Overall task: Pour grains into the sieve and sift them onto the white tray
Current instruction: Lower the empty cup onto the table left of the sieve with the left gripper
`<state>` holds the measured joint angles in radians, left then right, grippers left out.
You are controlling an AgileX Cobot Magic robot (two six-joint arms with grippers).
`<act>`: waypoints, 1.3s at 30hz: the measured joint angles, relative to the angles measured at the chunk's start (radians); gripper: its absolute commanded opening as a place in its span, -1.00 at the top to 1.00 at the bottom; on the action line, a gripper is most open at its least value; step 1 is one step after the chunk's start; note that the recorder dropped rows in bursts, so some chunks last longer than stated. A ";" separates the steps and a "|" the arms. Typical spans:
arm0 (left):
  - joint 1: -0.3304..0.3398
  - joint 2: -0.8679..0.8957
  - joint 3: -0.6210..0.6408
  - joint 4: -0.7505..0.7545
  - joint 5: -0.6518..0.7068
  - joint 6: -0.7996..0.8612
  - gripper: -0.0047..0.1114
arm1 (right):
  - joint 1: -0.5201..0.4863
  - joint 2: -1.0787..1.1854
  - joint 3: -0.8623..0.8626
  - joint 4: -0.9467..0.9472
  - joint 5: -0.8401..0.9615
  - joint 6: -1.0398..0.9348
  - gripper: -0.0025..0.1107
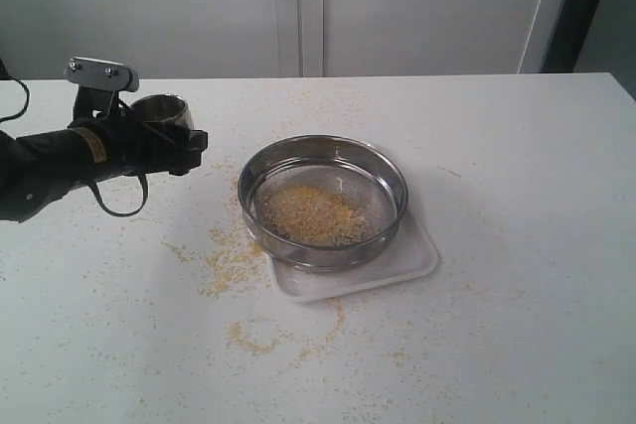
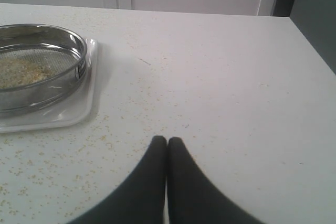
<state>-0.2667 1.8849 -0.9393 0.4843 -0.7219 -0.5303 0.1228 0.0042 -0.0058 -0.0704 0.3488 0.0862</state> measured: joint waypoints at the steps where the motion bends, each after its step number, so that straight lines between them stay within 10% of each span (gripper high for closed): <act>1: 0.000 0.008 0.005 -0.005 -0.024 0.017 0.92 | 0.000 0.000 0.000 0.000 0.000 0.000 0.96; 39: 0.022 0.251 0.024 -0.207 -0.310 0.286 0.92 | 0.000 0.000 0.000 0.000 0.000 0.000 0.96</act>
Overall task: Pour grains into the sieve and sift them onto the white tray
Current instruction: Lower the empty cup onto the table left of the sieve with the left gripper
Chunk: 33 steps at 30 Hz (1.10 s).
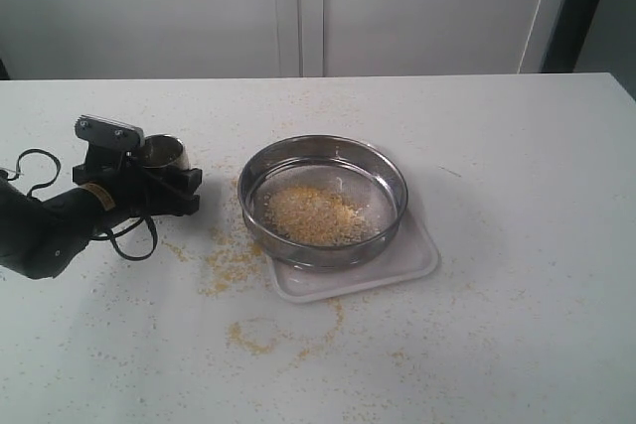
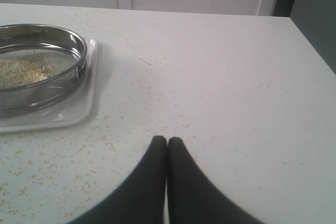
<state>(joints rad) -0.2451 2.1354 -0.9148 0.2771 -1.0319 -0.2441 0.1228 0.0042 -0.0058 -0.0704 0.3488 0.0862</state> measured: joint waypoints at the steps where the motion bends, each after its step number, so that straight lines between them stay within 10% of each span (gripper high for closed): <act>1: 0.000 0.000 0.000 0.000 0.000 0.005 0.92 | 0.000 0.000 0.000 0.000 0.000 0.000 0.96; 14: 0.000 0.000 0.000 0.000 -0.002 0.014 0.87 | 0.000 0.000 0.000 0.000 0.000 0.000 0.96; 26: 0.000 0.000 0.000 0.056 -0.006 0.014 -0.68 | 0.000 0.000 0.000 0.000 0.000 0.000 0.96; 33: 0.000 0.004 0.000 0.026 0.004 0.014 -0.82 | 0.000 0.000 0.000 0.000 0.000 0.000 0.96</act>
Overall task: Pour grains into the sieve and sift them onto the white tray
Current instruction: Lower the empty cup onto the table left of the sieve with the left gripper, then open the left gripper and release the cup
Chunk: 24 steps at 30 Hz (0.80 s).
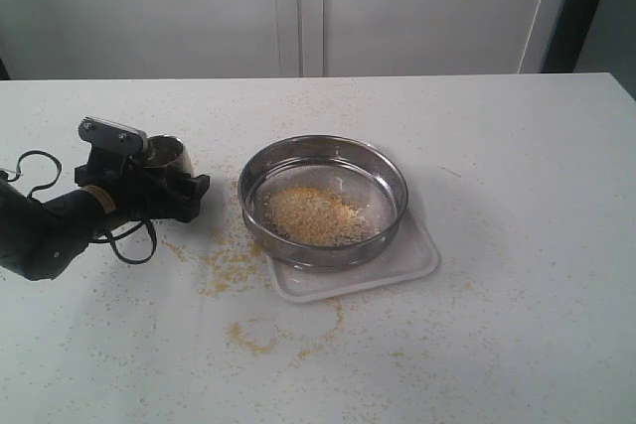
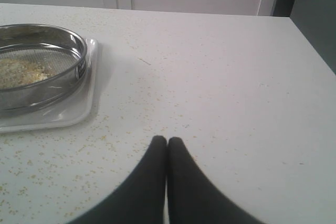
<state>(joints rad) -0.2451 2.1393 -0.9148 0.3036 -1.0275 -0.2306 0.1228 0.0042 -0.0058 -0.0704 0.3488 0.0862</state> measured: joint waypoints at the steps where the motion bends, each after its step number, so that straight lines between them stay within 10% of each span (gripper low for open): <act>1: 0.000 0.000 0.000 0.000 0.000 0.000 -0.82 | 0.000 0.000 0.000 0.000 0.000 0.000 0.96; 17: 0.000 -0.118 0.000 -0.008 -0.051 0.000 -0.82 | 0.000 0.000 0.000 0.000 0.000 0.000 0.96; 24: 0.000 -0.232 0.000 0.010 0.161 -0.041 -0.53 | 0.000 0.000 0.000 0.000 0.000 0.000 0.96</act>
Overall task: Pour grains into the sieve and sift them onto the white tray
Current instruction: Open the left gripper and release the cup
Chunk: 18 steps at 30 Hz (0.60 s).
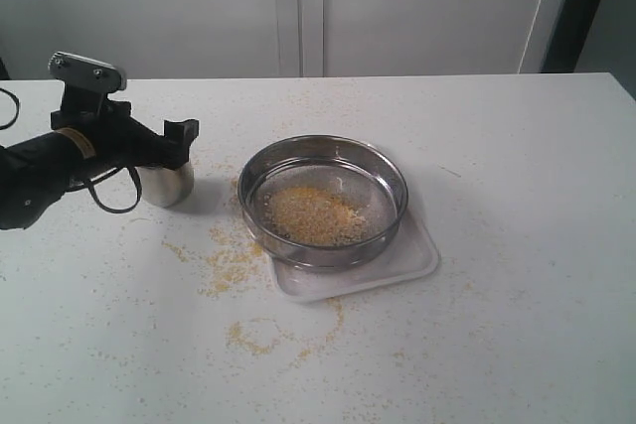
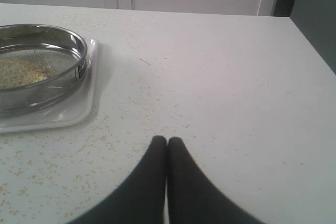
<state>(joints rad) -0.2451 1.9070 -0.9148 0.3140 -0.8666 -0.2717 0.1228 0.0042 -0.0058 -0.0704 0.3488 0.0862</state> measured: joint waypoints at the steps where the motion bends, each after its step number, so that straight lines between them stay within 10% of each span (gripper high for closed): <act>1: 0.000 -0.015 0.000 0.000 0.032 0.000 -0.43 | 0.000 0.000 0.000 0.000 0.000 0.000 0.96; 12: 0.000 -0.158 0.002 0.002 0.327 -0.002 0.92 | 0.000 0.000 0.000 0.000 0.000 0.000 0.96; 18: 0.000 -0.195 0.002 0.004 0.429 -0.051 0.92 | 0.000 0.000 0.000 0.000 0.000 0.000 0.96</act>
<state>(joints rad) -0.2451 1.7117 -0.9132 0.3178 -0.4375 -0.3229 0.1228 0.0042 -0.0058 -0.0704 0.3488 0.0862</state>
